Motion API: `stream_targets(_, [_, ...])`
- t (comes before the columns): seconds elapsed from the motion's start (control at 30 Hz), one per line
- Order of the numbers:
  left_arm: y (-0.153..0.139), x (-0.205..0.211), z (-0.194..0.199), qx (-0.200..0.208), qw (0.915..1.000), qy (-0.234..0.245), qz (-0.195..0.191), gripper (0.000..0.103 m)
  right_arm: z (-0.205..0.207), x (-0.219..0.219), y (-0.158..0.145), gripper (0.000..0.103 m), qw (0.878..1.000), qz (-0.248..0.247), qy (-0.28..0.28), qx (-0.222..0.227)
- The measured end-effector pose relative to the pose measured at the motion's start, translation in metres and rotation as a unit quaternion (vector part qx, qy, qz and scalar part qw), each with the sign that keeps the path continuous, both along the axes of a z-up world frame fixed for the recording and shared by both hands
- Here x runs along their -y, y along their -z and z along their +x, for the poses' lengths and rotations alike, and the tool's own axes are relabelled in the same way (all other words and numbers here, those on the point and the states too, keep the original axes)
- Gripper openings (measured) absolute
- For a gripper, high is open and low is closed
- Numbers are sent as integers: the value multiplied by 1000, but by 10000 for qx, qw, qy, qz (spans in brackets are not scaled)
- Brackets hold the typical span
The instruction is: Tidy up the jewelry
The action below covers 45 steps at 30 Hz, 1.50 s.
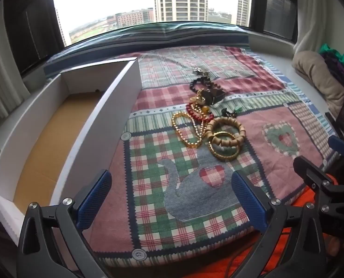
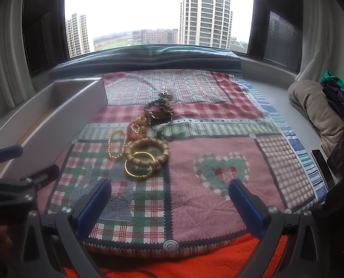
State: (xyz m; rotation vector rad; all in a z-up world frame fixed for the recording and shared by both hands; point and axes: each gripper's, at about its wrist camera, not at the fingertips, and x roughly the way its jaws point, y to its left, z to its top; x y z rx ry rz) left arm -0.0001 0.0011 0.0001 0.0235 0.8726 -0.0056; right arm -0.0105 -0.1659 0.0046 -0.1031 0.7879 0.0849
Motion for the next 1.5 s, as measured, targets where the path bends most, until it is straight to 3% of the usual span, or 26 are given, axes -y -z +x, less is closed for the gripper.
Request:
stream_targets(0.6, [3, 3, 2, -116, 9998, -69, 165, 102, -3, -8, 0, 103, 9999, 88, -79, -13])
stream_targets(0.97, [4, 5, 6, 30, 9990, -123, 432, 102, 1, -3, 1, 103, 9999, 96, -23, -28])
stream_targets(1.2, [8, 7, 14, -116, 9988, -128, 465, 102, 4, 7, -3, 103, 9999, 120, 52, 46])
stream_targets(1.5, [7, 3, 33, -329, 9992, 128, 206, 102, 14, 12, -6, 103, 9998, 154, 17, 107])
